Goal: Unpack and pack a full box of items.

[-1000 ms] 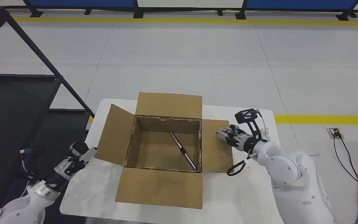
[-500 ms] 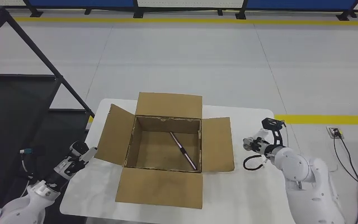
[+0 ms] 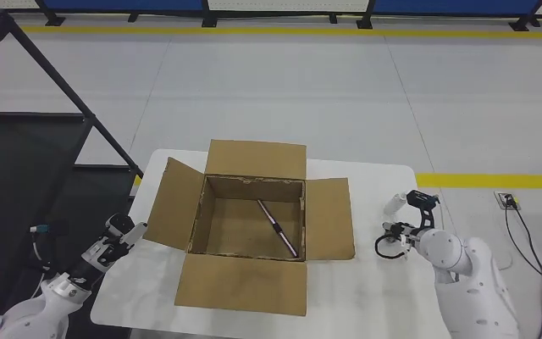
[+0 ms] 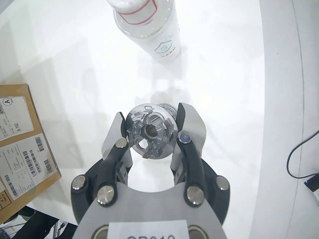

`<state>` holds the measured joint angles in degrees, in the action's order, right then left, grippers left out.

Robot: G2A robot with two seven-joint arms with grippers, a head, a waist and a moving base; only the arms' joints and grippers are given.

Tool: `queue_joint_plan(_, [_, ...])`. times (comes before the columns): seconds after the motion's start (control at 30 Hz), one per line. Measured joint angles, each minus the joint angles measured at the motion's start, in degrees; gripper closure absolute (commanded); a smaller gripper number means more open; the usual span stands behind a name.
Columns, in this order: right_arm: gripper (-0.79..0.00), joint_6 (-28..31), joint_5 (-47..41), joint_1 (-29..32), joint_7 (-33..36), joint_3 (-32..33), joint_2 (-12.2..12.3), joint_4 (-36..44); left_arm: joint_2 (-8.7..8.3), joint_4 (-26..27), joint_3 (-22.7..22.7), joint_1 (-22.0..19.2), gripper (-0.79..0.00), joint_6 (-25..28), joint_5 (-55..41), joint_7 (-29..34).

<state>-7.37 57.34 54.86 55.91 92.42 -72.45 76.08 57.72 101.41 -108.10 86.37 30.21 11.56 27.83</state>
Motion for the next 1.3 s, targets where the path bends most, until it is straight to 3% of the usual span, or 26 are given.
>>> queue_joint_plan(0.1, [-0.699,0.0,-0.8,-0.2,0.1,0.2,0.2,-0.9,0.00,0.0,0.0,0.0,-0.785,0.0,0.0,0.0])
queue_joint_plan(0.17, [-0.779,0.0,-1.0,-0.2,0.1,0.3,0.3,-1.1,0.00,0.0,0.0,0.0,-0.785,0.0,0.0,0.0])
queue_joint_plan(0.37, [-0.785,0.0,-2.1,0.0,0.4,0.7,0.6,-0.5,0.00,0.0,0.0,0.0,-0.785,0.0,0.0,0.0])
queue_joint_plan(0.53, [-0.785,1.0,-2.5,2.4,-5.6,1.8,0.9,10.2,0.00,0.0,0.0,0.0,-0.785,0.0,0.0,0.0])
queue_joint_plan(0.7, [-0.785,10.5,-6.7,6.7,-11.8,-3.1,0.6,27.9,0.00,0.0,0.0,0.0,-0.785,0.0,0.0,0.0])
queue_joint_plan(0.8, [-0.785,16.4,-6.3,4.5,-10.4,-10.0,0.3,30.8,0.00,0.0,0.0,0.0,-0.785,0.0,0.0,0.0])
queue_joint_plan(0.97, [-0.785,19.9,-7.0,-5.5,-4.1,-24.1,-1.2,23.1,0.00,0.0,0.0,0.0,-0.785,0.0,0.0,0.0])
queue_joint_plan(1.1, [-0.785,20.2,-8.9,-15.4,-0.3,-35.4,-3.6,12.0,0.10,0.0,-0.4,1.0,-0.785,0.0,0.5,-1.7])
queue_joint_plan(1.3, [-0.785,18.5,-12.0,-25.8,-0.9,-47.5,-8.0,-4.3,0.16,-0.4,-1.9,2.6,-0.785,-0.1,-0.1,-3.4])
